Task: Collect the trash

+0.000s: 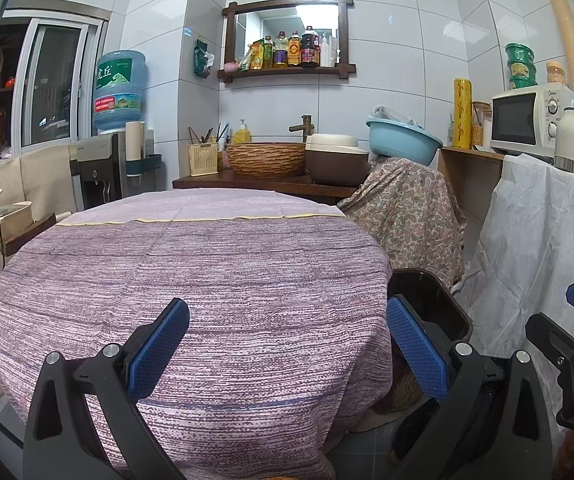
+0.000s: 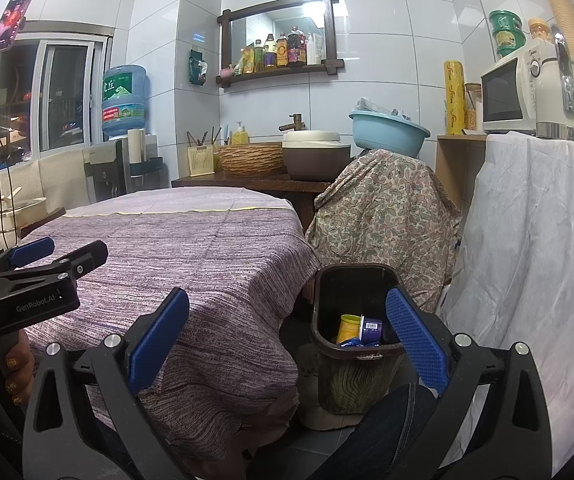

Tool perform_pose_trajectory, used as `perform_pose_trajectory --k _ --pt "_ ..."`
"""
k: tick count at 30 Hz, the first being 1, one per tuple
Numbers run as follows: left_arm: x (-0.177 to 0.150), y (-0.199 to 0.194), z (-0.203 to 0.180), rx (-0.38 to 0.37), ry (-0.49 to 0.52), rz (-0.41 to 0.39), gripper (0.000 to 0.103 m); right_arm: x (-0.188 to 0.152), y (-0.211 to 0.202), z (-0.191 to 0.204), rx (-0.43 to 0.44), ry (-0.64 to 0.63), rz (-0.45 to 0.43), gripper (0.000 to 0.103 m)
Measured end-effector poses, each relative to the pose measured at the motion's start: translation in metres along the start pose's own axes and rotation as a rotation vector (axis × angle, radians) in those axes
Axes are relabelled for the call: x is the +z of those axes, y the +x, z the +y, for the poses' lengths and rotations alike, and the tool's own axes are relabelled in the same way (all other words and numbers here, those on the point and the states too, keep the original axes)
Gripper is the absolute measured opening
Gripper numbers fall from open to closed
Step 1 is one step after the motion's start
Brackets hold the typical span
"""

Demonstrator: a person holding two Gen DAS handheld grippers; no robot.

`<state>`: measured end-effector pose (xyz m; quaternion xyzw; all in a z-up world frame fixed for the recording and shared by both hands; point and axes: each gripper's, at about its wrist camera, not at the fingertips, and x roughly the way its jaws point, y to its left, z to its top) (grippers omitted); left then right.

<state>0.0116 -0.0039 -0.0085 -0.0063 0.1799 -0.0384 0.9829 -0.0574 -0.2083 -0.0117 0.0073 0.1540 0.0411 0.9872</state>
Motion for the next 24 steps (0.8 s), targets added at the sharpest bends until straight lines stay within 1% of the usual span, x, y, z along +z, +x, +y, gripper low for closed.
perform_pose_trajectory --k 24 --pt "-0.0047 0.0003 0.001 -0.002 -0.002 -0.003 0.098 -0.0003 0.0008 -0.0002 0.0 -0.001 0.002 0.097"
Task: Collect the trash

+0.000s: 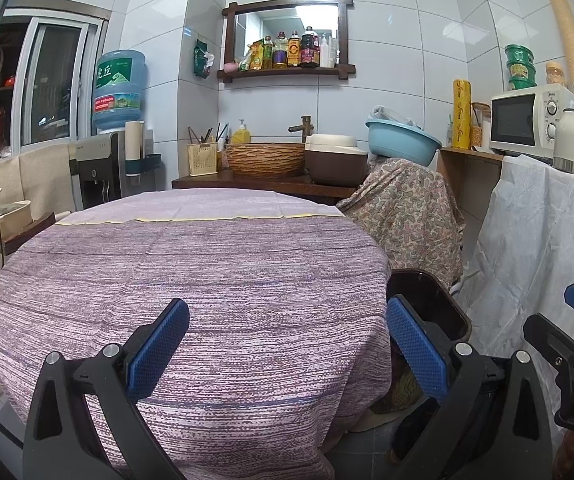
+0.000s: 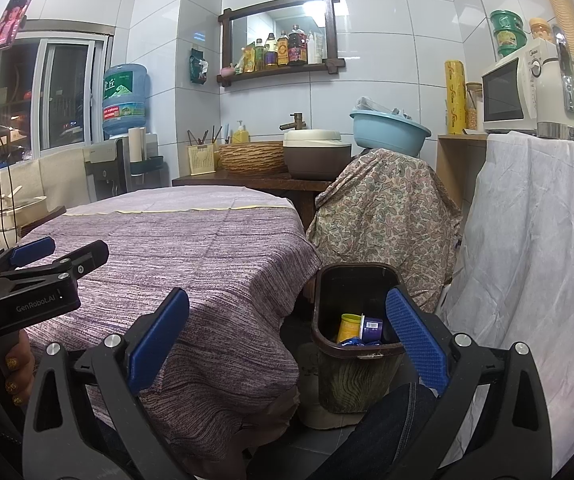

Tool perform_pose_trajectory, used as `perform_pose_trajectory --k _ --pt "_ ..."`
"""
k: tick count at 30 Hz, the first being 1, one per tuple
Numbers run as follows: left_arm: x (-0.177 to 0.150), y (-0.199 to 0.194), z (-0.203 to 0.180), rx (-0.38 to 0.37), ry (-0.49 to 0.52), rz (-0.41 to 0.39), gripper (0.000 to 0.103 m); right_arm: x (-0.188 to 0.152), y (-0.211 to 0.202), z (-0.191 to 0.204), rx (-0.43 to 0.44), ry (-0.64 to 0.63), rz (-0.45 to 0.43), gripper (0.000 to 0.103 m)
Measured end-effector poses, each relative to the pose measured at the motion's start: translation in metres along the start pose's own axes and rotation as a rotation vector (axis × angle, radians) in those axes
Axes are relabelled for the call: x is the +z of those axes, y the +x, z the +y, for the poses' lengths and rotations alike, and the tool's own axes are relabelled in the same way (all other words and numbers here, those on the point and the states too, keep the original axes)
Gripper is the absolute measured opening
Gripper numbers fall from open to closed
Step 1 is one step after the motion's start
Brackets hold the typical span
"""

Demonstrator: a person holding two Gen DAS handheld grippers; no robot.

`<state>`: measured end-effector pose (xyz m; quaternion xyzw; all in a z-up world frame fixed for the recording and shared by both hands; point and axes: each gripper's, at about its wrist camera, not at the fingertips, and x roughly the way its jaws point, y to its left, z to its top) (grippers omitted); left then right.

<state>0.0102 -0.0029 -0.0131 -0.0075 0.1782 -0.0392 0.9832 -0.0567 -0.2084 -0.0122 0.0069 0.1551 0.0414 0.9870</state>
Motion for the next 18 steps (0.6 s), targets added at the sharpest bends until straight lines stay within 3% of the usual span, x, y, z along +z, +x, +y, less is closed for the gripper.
perform_pose_trajectory --k 18 --pt "0.0018 0.0012 0.0008 0.005 -0.001 0.007 0.098 -0.0022 0.0009 -0.0008 0.003 0.002 0.004 0.097"
